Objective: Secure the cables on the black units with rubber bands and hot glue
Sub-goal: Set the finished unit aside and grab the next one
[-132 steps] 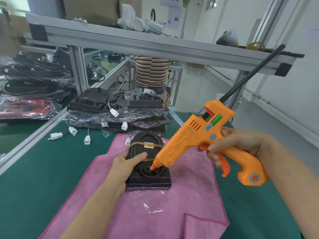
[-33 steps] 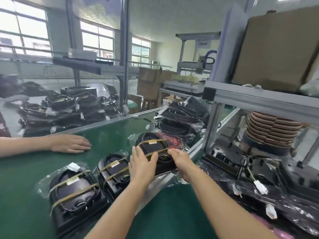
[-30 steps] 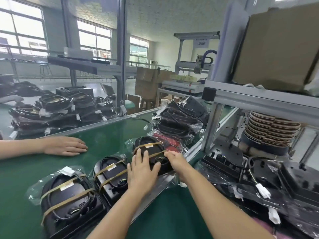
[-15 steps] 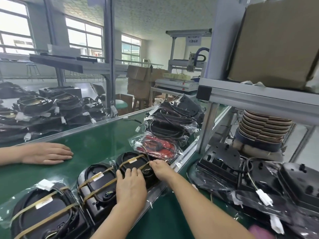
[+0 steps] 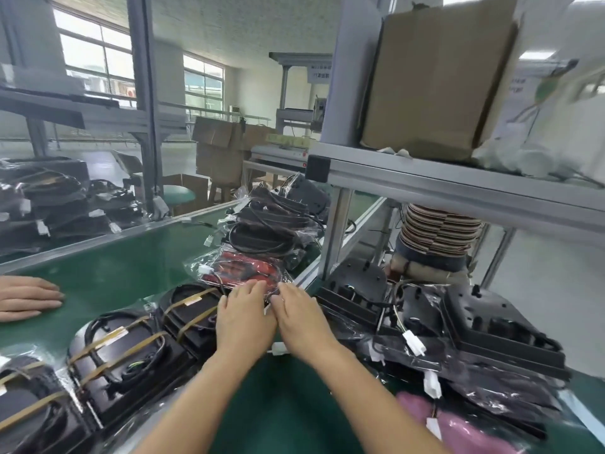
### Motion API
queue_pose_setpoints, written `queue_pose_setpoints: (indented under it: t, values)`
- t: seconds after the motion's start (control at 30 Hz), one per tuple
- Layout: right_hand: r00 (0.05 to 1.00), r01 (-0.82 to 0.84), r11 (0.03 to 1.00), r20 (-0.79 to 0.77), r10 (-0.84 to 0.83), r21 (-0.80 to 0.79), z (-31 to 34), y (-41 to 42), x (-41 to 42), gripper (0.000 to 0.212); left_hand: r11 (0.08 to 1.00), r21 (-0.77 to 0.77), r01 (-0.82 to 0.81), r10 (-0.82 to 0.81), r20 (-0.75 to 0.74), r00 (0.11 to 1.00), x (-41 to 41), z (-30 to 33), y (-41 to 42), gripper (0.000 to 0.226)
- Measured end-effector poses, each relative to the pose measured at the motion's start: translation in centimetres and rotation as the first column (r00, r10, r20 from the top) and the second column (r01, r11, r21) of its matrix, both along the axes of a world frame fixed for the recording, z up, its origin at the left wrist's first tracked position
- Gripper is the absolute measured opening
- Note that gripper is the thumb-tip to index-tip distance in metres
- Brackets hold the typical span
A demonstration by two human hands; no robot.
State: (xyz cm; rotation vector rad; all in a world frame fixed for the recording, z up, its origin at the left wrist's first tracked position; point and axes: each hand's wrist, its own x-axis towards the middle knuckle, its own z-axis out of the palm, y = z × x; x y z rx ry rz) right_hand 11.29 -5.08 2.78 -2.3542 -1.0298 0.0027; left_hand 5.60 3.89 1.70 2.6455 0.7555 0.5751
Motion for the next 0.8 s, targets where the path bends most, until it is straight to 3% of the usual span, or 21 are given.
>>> queue_pose_setpoints:
  t: [0.1, 0.2, 0.33, 0.43, 0.53, 0.67, 0.8]
  values:
    - [0.959, 0.224, 0.968, 0.204, -0.199, -0.110, 1.1, -4.4, 0.5, 0.045, 0.898, -0.389, 0.203, -0.141, 0.182, 0.973, 3.1, 0.8, -3.4, 0.050]
    - [0.890, 0.370, 0.899, 0.367, -0.271, -0.234, 1.4, -7.9, 0.9, 0.051, 0.692, -0.674, 0.257, -0.077, 0.286, 0.955, 6.2, 1.9, -5.9, 0.055]
    - [0.858, 0.447, 0.834, 0.419, -0.297, -0.323, 1.0, -11.0, 1.2, 0.070, 0.406, -0.902, 0.144, 0.099, 0.200, 0.975, 9.7, 2.6, -6.3, 0.075]
    - [0.864, 0.445, 0.807, 0.422, -0.274, -0.388, 0.5, -11.9, 1.1, 0.078, 0.239, -0.966, 0.099, 0.063, 0.117, 0.991, 10.8, 2.1, -5.9, 0.058]
    - [0.873, 0.430, 0.802, 0.416, -0.254, -0.415, -0.2, -12.1, 1.2, 0.068, 0.238, -0.965, 0.109, 0.011, 0.115, 0.993, 11.2, 2.1, -5.9, 0.046]
    - [0.868, 0.440, 0.800, 0.423, -0.261, -0.408, -0.8, -12.0, 1.2, 0.065, 0.237, -0.966, 0.102, 0.088, 0.126, 0.988, 11.4, 2.5, -5.6, 0.045]
    - [0.868, 0.443, 0.810, 0.408, -0.281, -0.384, -0.9, -12.2, 1.4, 0.069, 0.163, -0.972, 0.168, 0.140, 0.191, 0.972, 11.6, 2.4, -5.8, 0.040]
